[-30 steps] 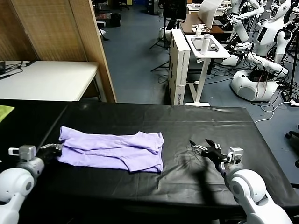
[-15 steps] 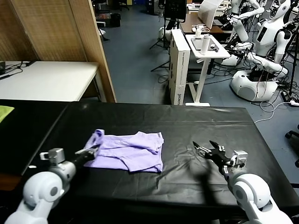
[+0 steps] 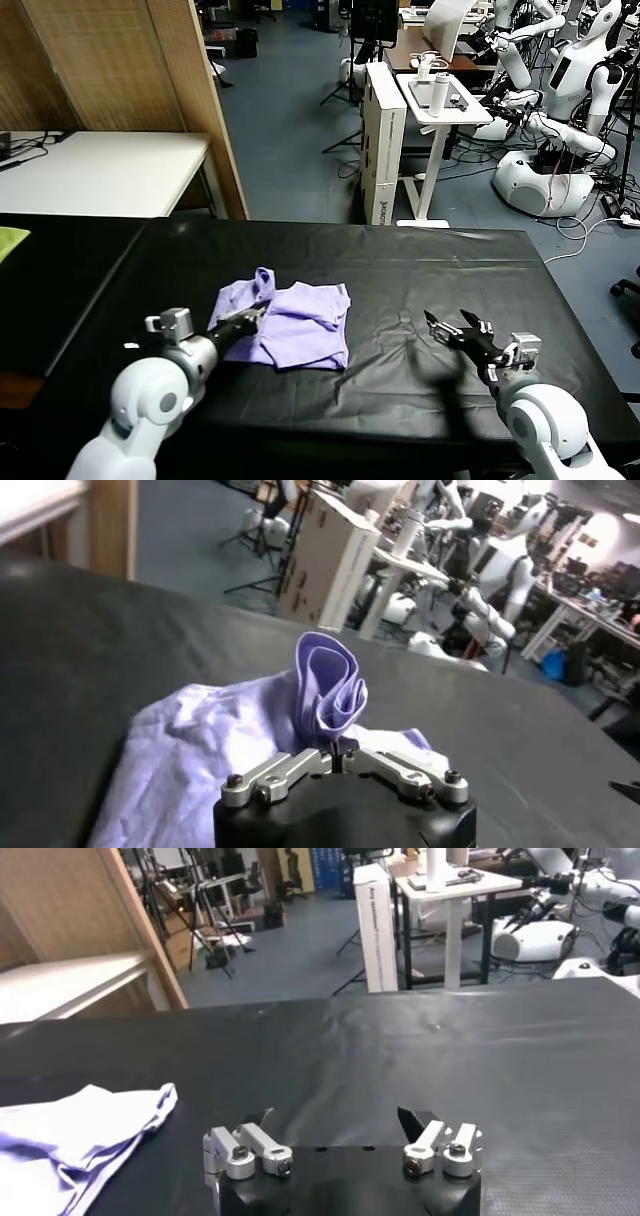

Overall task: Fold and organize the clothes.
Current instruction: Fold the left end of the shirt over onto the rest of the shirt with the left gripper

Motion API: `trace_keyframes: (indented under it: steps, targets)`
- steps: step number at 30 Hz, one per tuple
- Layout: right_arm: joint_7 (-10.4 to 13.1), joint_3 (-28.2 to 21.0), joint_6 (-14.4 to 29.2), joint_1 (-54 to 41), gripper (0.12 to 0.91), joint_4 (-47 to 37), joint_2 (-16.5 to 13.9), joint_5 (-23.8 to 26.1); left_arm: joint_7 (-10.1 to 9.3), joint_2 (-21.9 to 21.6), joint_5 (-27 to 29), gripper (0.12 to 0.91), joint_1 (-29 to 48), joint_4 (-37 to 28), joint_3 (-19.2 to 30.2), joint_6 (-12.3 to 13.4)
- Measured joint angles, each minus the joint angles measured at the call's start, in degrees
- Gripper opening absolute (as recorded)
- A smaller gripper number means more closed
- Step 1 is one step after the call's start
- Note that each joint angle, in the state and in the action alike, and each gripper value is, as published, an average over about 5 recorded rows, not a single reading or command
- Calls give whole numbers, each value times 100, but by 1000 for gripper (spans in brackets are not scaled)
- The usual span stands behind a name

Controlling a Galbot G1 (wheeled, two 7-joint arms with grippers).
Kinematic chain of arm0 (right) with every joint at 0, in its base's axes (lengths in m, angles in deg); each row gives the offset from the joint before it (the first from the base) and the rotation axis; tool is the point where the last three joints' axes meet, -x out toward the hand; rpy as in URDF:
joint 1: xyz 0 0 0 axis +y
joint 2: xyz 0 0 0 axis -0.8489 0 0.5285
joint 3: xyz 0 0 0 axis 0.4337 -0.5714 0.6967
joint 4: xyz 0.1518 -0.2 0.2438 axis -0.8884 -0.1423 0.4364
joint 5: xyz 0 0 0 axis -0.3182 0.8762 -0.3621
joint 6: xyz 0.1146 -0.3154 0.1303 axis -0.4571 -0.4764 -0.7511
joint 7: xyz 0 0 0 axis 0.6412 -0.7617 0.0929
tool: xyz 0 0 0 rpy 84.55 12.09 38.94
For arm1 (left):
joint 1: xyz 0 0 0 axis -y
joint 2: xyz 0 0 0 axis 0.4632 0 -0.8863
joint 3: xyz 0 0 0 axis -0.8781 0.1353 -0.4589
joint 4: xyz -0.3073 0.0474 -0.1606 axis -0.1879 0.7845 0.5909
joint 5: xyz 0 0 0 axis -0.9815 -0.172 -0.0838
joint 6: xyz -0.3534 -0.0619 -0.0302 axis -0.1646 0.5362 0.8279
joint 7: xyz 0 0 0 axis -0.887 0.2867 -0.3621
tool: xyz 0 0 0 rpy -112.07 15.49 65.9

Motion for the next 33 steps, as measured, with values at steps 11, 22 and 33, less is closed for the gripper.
trace_keyframes:
  steps: [11,22,33]
  targets:
    - [0,-86,0,-62,907,-66,30,16,-73,302,108,156,74,-59,321,1]
    - [0,-104,0,-80,907,-69,53,27,-113,604,242,156,171,-204,514,1]
    - [2,-120,-9,-87,907,-70,57,37,-106,812,362,156,219,-438,582,1]
